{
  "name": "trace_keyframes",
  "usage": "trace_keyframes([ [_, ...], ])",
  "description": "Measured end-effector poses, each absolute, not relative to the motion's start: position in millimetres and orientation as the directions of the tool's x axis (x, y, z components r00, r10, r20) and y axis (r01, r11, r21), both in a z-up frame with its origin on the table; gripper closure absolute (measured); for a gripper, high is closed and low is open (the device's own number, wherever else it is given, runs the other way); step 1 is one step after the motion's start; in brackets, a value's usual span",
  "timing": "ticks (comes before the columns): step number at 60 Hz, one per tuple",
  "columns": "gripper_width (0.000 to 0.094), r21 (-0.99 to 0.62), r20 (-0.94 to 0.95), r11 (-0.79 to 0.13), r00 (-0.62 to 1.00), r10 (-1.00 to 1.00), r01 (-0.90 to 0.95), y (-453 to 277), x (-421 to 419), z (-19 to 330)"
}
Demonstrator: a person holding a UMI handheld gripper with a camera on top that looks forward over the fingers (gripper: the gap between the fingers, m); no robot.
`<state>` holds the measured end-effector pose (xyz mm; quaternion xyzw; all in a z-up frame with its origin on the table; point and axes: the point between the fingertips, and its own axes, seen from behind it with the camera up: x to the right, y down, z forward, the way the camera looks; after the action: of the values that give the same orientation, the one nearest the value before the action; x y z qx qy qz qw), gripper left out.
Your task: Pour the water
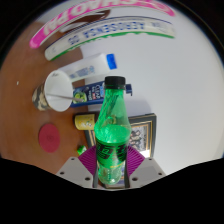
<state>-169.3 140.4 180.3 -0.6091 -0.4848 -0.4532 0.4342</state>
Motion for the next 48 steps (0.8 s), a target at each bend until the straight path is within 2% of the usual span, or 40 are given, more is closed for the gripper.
trace_keyframes([
  [5,0.0581,-0.351,0.899,-0.161,0.38,0.217,0.922,135,-179,184],
  [11,0.0582,-0.621,0.724,-0.171,0.643,0.248,0.765,128,-195,185],
  [19,0.058,-0.831,0.439,-0.231,0.852,0.285,0.505,125,-210,166],
  [34,0.0579,-0.925,0.064,-0.346,0.962,0.264,0.156,134,-216,112],
  [45,0.0565,-0.921,-0.013,-0.382,0.975,0.22,0.074,140,-208,83],
  [48,0.0562,-0.932,-0.012,-0.355,0.975,0.222,0.069,140,-207,85],
])
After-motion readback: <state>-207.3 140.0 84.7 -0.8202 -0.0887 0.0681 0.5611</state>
